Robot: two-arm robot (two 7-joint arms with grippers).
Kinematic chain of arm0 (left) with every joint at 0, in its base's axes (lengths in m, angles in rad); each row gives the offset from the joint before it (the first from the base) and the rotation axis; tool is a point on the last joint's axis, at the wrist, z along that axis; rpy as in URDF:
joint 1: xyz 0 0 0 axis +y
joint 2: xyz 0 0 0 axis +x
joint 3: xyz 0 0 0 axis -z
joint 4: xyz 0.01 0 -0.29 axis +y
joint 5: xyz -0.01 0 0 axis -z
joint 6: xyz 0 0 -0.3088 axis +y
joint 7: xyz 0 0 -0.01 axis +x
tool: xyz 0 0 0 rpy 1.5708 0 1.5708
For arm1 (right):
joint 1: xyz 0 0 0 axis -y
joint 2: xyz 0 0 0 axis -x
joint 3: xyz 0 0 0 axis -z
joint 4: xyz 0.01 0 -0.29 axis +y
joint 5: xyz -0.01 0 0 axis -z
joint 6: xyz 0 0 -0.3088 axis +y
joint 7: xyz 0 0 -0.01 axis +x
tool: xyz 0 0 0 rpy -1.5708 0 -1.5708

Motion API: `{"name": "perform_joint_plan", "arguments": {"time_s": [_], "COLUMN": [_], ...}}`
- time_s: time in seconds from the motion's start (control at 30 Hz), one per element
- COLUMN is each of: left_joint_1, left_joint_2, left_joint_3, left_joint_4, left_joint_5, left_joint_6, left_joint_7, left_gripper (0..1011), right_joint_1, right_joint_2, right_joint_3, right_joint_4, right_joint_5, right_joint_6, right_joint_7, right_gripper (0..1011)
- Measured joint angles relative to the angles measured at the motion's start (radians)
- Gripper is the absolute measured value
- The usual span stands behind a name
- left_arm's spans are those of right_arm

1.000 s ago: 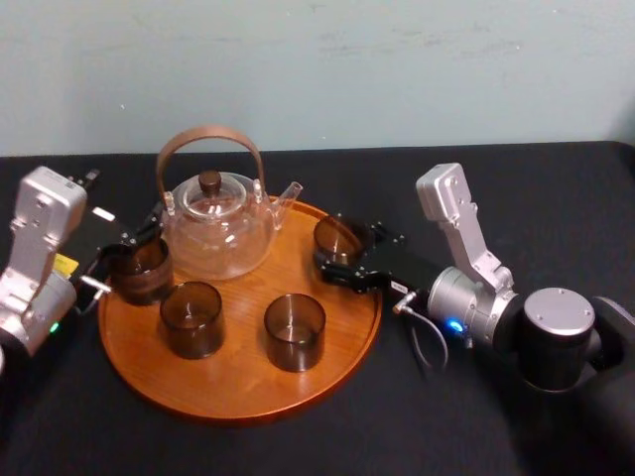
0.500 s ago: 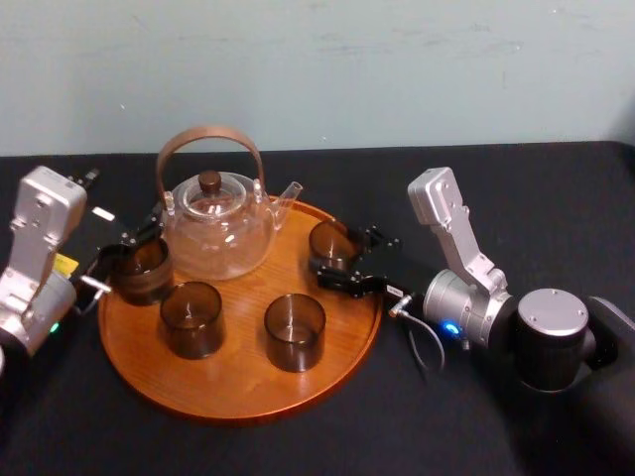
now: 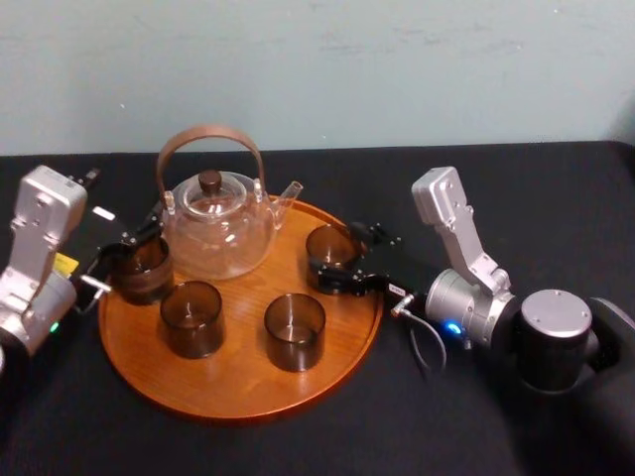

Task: Pick up the glass from the table and place it on the tray.

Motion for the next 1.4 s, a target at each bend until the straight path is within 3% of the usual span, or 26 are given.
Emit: {"name": "perform_joint_plan", "arguments": {"time_s": [0.23,0.57,1.0,1.4], "left_joint_1": [0.0,0.0,0.0,0.0], "left_joint_2": [0.0,0.0,0.0,0.0], "left_joint_3": [0.0,0.0,0.0,0.0], "left_joint_4": [0.0,0.0,0.0,0.0], "left_joint_5": [0.0,0.0,0.0,0.0], "left_joint_6": [0.0,0.0,0.0,0.0], "left_joint_7": [0.0,0.0,0.0,0.0], "left_gripper": [1001,1001,1001,1001], "right_joint_1": [-0.025,-0.079,-0.131,-0.259], "right_joint_2": [0.016,0.064,0.102,0.162], "right_joint_3": [0.018,0.052,0.092,0.204], "right_joint_4": [-0.056,-0.186,-0.259,-0.341], "right_joint_5": [0.019,0.051,0.085,0.132], "right_joint_6": [-0.026,-0.05,-0.062,-0.103], "right_joint_7": [0.004,0.005,-0.016,-0.069], "right_gripper": [1002,1002,1002,1002]}}
